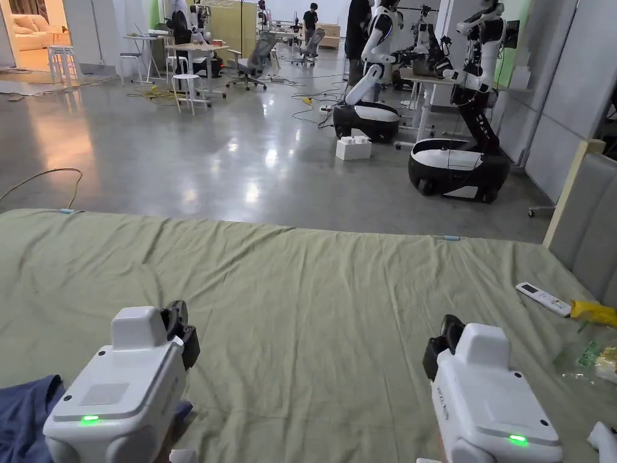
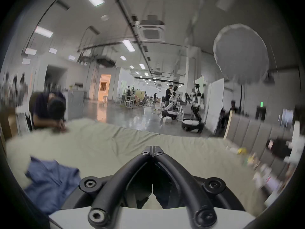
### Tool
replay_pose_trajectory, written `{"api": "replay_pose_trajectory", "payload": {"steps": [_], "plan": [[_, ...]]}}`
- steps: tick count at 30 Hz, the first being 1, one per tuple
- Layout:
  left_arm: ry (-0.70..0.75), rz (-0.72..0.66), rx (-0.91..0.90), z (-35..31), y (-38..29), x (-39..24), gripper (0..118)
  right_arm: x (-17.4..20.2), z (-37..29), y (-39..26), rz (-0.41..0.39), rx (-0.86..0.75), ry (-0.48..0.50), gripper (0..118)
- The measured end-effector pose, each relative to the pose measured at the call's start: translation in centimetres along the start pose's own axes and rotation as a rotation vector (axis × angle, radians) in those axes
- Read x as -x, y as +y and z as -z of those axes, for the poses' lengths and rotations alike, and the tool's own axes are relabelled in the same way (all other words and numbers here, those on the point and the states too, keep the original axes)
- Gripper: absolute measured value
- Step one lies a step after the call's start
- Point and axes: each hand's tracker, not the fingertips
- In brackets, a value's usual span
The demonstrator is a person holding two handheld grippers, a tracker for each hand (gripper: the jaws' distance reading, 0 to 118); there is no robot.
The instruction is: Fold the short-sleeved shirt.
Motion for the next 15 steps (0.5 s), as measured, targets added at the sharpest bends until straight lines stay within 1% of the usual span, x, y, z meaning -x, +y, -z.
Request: {"api": "replay_pose_trajectory", "payload": {"steps": [2, 3, 4, 5, 7, 8, 10, 11, 12, 13, 15], "plan": [[-0.034, -0.222, 0.017, 0.2, 0.4, 1.5, 0, -1.1, -0.1, 0.3, 0.174, -0.002, -0.014, 0], [-0.017, -0.291, 0.019, 0.4, 0.4, 2.0, 0, -1.5, -0.2, 0.3, 0.276, 0.024, -0.016, 0], [0.008, -0.304, 0.015, 0.4, 0.4, 2.1, 0, -1.7, -0.2, 0.7, 0.265, -0.02, -0.027, 0], [0.016, -0.237, 0.012, 0.4, 0.3, 1.8, 0, -1.7, -0.2, 0.8, 0.269, -0.016, -0.026, 0], [0.005, 0.003, 0.02, 0.5, 0.3, 0.5, 0, -0.7, 0.3, 1.3, 0.096, 0.005, -0.019, 0], [-0.004, 0.149, 0.029, 0.5, 0.2, -0.3, 0, 0.1, 0.6, 1.3, -0.041, -0.002, -0.004, 0], [0.035, 0.575, 0.043, 0.1, -0.5, -3.1, 0, 1.7, 1.2, 1.0, -0.38, 0.012, 0.027, 0], [0.037, 0.773, 0.04, 0.0, -1.1, -3.9, 0, 2.9, 1.2, 0.7, -0.584, -0.042, 0.045, 0], [0.015, 0.928, 0.032, -0.2, -1.9, -4.4, 0, 3.8, 1.4, 0.0, -0.781, -0.041, 0.06, 0], [0.007, 1.008, 0.025, 0.9, -3.3, -3.8, 0, 4.1, 1.5, -0.8, -0.916, -0.032, 0.051, 0], [0.016, 1.062, 0.035, 1.0, -3.6, -3.9, 0, 4.6, 1.5, -2.2, -1.14, -0.086, 0.075, 0]]}}
